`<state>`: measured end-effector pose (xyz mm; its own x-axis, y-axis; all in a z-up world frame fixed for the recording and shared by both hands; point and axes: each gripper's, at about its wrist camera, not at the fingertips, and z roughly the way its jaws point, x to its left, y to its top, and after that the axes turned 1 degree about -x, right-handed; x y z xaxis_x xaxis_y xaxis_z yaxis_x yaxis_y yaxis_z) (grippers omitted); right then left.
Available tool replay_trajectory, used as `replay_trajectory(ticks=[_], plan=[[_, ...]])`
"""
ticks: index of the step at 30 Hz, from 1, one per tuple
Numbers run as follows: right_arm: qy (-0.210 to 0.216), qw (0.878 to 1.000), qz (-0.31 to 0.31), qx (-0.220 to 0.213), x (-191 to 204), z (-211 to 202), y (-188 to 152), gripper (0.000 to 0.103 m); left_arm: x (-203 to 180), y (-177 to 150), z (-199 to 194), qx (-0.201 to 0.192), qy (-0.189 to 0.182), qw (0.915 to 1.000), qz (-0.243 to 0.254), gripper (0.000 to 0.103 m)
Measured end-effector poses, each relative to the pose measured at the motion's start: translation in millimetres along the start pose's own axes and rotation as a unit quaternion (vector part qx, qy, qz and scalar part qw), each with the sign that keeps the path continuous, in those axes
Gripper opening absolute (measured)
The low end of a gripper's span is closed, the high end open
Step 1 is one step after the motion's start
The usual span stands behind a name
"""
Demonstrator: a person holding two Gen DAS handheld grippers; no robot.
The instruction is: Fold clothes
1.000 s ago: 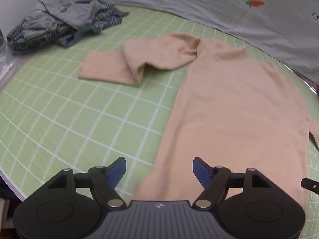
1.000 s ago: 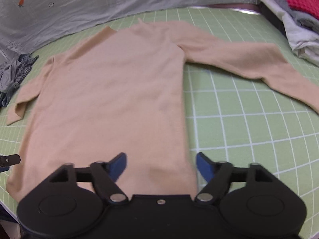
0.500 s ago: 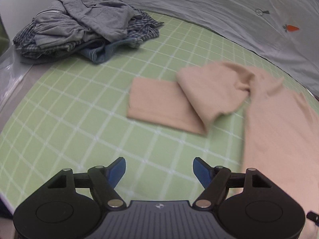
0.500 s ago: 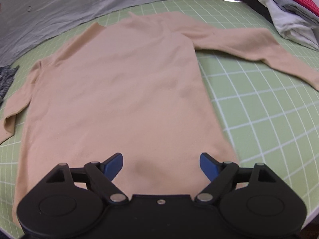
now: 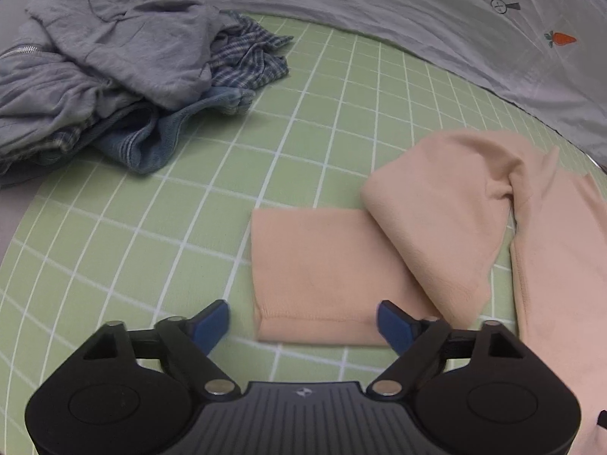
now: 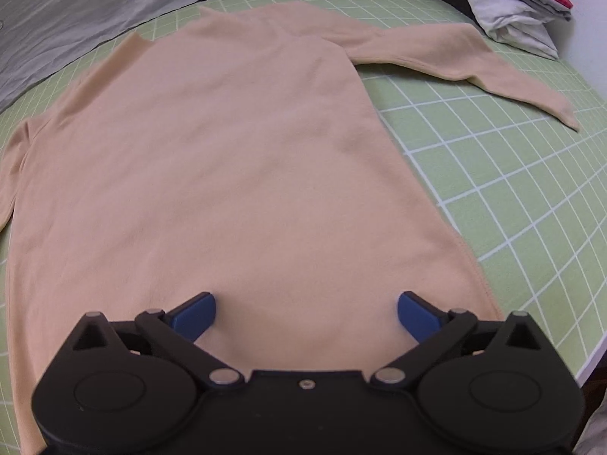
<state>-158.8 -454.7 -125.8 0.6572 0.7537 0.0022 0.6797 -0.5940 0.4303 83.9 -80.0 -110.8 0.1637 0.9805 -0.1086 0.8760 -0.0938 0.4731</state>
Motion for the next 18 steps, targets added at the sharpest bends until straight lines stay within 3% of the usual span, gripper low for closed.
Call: replay_trajectory(ticks=[7,10,13,14,18], plan=[[-0.011,1.0,0.019,0.006,2,0,-1,0.103,-8,3,7,-0.015,0.013,0.9983,0.056,0.085],[-0.013,1.0,0.023,0.009,2,-1,-1,0.103,-12,1,3,-0.03,0.013,0.9972,0.067,0.067],[-0.015,0.999,0.026,0.012,1,-2,0,0.103,-12,-1,1,-0.036,0.0,0.9969,0.07,0.036],[-0.015,0.999,0.028,0.012,1,-2,0,0.103,-11,-1,0,-0.037,-0.005,0.9969,0.069,0.019],[-0.017,0.999,0.031,0.011,2,-2,-1,0.103,-7,-3,-2,-0.04,-0.023,0.9968,0.065,0.01]])
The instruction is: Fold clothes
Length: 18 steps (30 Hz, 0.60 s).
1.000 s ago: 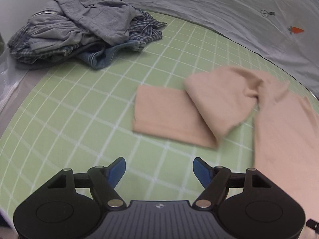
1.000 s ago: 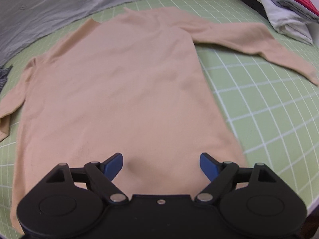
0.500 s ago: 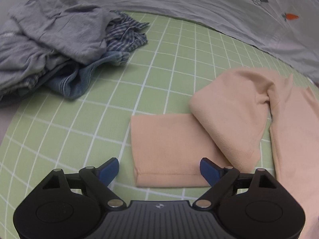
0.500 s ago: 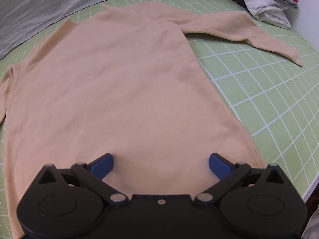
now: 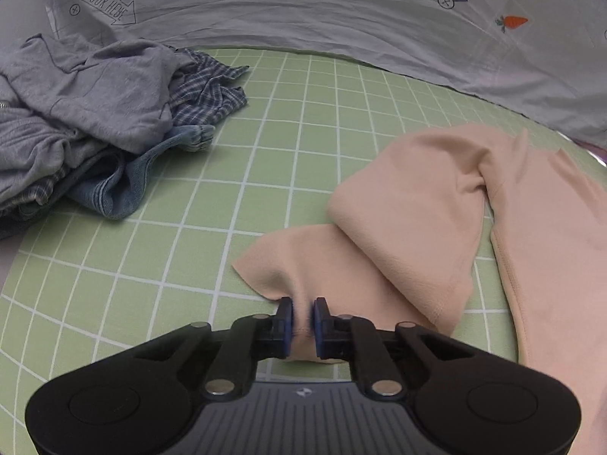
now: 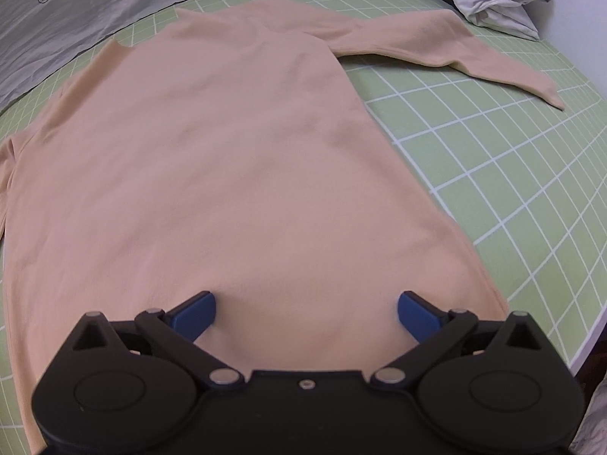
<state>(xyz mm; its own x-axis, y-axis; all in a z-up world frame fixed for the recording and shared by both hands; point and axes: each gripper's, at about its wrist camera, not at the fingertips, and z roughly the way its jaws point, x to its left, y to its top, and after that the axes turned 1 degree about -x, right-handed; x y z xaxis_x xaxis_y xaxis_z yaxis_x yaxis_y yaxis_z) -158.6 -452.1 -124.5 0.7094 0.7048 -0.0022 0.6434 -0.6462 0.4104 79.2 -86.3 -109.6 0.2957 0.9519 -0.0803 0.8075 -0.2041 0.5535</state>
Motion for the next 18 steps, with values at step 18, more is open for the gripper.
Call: replay_trajectory(ticks=[18], plan=[[-0.001,1.0,0.004,-0.024,-3,1,-2,0.103,109,-41,-43,-0.009,0.119,0.9867,-0.11,0.009]])
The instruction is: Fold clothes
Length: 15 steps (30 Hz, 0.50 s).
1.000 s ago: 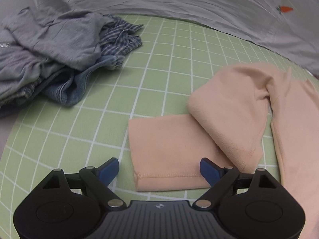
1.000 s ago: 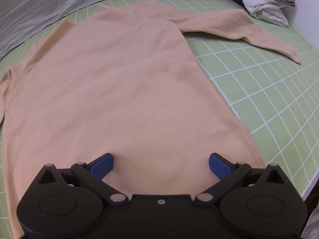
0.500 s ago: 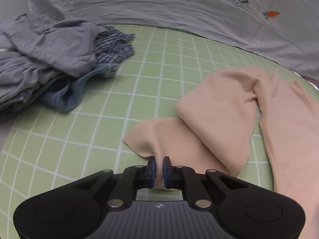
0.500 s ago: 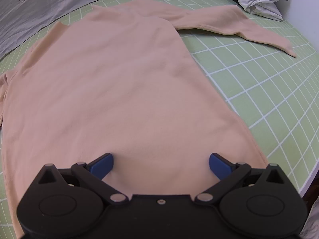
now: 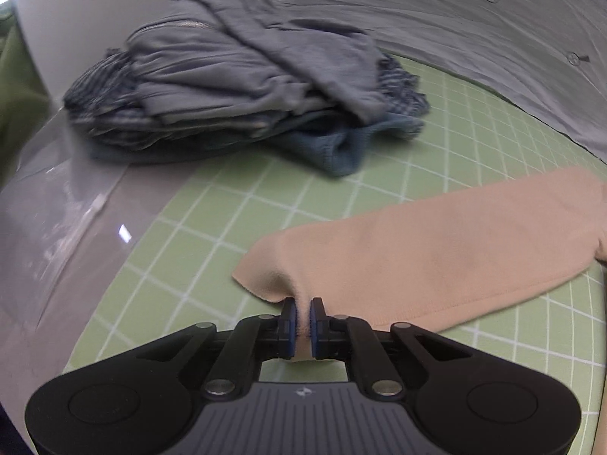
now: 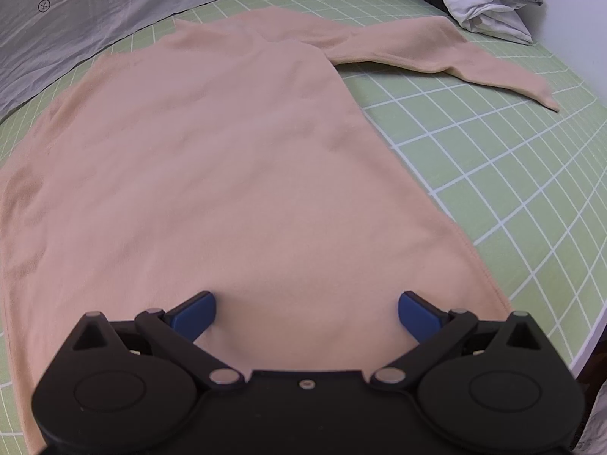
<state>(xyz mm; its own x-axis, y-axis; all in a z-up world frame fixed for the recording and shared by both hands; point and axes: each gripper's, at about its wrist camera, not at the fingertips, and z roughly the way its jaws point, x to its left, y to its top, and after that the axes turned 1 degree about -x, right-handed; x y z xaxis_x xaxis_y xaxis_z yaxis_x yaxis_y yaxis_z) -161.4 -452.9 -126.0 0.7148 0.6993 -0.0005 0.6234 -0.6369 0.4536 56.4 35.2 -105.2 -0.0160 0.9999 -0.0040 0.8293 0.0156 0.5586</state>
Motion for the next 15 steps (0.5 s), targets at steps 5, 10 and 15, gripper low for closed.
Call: replay_trajectory(ticks=[5,10,15], plan=[[0.0,1.0,0.001,-0.01,0,-1,-2,0.103,3,-5,-7,0.005,0.001,0.9999,-0.01,0.018],[0.004,1.0,-0.015,-0.009,-1,-4,0,0.103,-4,-9,-17,0.007,-0.013,0.9996,-0.023,0.036],[-0.043,0.992,-0.088,-0.081,-12,-29,-8,0.1,-37,-12,-36,-0.004,-0.038,0.9993,-0.001,0.051]])
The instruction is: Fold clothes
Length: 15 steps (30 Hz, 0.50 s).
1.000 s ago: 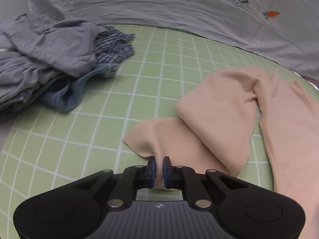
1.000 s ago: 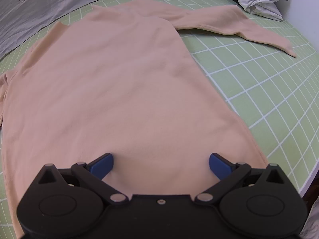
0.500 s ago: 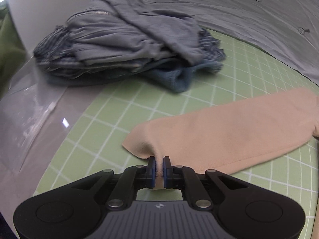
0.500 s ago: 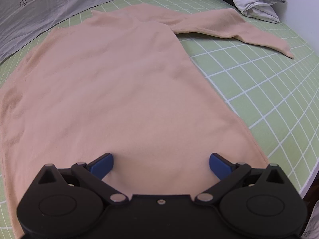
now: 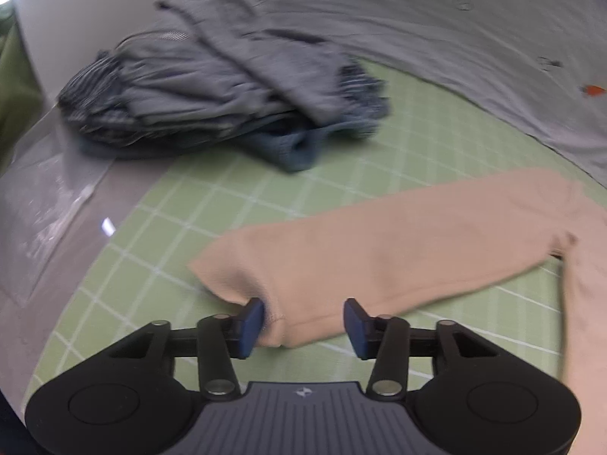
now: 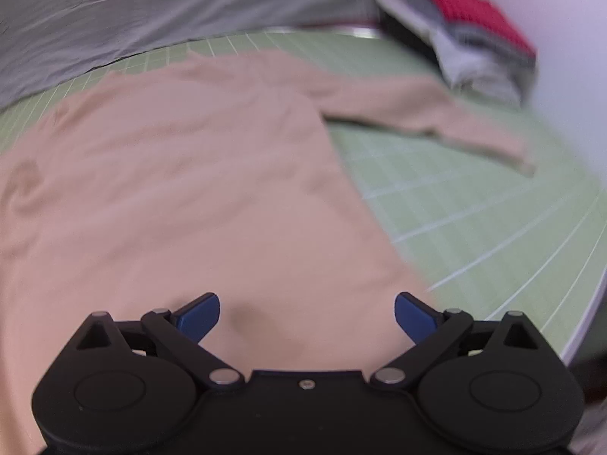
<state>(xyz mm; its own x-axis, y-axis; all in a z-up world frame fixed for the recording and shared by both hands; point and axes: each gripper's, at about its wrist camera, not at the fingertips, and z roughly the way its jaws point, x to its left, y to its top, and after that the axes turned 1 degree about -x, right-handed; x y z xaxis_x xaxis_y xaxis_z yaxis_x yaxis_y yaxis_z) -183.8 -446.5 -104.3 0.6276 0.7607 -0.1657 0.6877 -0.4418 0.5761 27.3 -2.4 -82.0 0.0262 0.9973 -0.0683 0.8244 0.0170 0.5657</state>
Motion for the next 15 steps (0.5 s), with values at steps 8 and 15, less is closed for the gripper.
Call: replay_trajectory(ticks=[8,15], plan=[[0.035,0.998,0.048,0.024,-60,14,-9,0.058,-81,-31,-28,0.017,-0.088,0.9956,0.027,0.054],[0.11,0.994,-0.007,0.021,-70,10,-15,0.012,-154,-83,-39,0.076,-0.139,0.9839,0.083,0.054]])
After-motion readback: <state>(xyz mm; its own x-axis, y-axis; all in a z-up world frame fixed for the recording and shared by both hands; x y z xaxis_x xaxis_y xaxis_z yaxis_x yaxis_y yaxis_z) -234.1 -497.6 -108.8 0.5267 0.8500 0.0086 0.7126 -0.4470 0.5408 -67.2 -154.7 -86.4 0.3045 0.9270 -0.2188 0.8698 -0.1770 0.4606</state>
